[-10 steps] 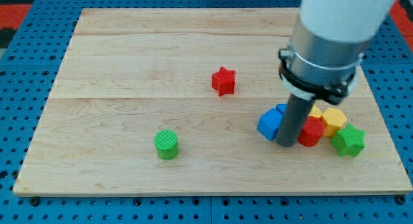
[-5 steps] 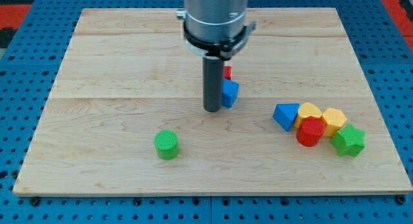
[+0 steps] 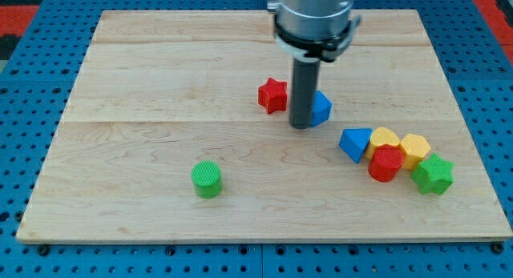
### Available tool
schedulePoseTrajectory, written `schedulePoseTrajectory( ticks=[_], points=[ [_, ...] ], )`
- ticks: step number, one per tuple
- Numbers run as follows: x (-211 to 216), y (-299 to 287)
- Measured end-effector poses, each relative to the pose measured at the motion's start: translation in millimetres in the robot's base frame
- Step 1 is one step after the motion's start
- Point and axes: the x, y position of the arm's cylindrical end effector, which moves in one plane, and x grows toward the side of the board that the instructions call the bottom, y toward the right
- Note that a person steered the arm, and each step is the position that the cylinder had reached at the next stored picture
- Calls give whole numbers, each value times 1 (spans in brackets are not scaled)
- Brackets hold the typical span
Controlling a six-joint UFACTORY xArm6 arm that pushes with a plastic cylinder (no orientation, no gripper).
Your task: Place the cube above the triangle
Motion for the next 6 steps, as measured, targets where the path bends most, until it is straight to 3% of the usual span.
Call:
schedulePoseTrajectory(
  ticks=[2, 4, 5, 6],
  points=[
    [-10, 9],
    [-48, 13],
    [-17, 13],
    [43, 13]
  ],
)
